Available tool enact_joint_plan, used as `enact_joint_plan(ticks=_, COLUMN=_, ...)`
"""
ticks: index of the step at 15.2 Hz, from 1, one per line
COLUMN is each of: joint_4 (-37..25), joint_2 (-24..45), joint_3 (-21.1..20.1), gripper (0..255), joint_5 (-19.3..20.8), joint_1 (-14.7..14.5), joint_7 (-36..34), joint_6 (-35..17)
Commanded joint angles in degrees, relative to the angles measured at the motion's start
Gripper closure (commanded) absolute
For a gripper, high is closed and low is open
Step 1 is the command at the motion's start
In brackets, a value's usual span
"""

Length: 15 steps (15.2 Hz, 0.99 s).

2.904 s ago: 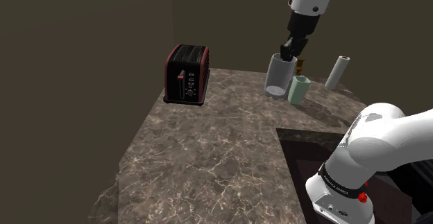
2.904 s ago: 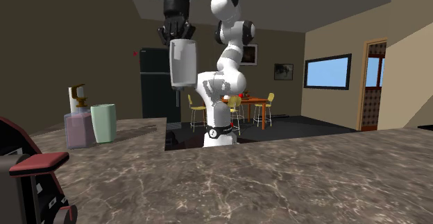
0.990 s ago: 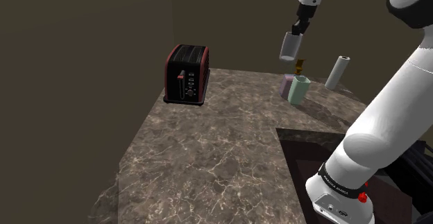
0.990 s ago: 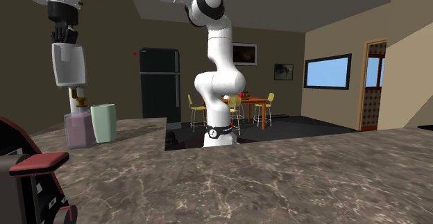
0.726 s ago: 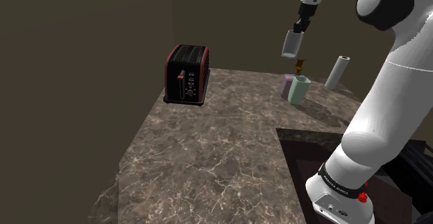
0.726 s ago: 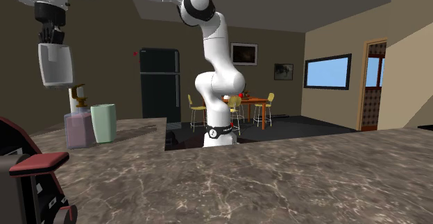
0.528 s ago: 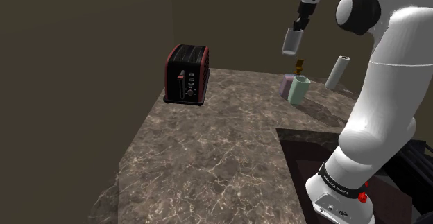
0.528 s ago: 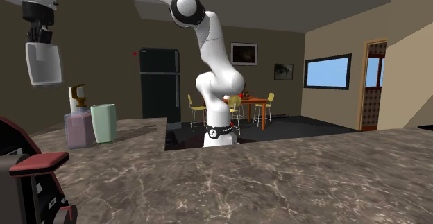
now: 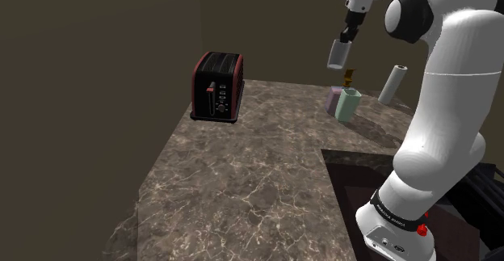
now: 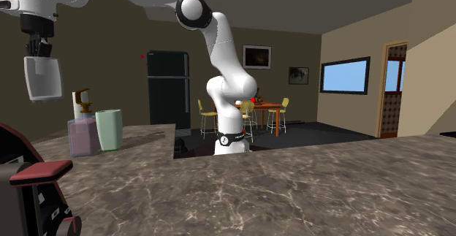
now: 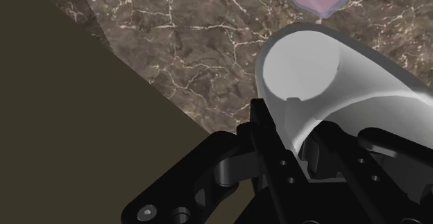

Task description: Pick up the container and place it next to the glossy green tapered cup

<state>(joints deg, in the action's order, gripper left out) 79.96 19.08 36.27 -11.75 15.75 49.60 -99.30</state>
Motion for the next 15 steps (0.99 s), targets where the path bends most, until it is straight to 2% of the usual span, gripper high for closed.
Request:
enact_joint_plan(ticks=1, joint_4=1.88, joint_2=-0.16, joint_3=-0.03, gripper=255, joint_5=0.05, joint_1=-0.25, joint_7=0.10, joint_6=-1.76)
enact_joint_plan(ticks=15, joint_4=12.22, joint_2=0.26, joint_3=-0.56, gripper=255, joint_5=-0.60, joint_1=-1.22, joint_7=0.87, joint_6=-12.34)
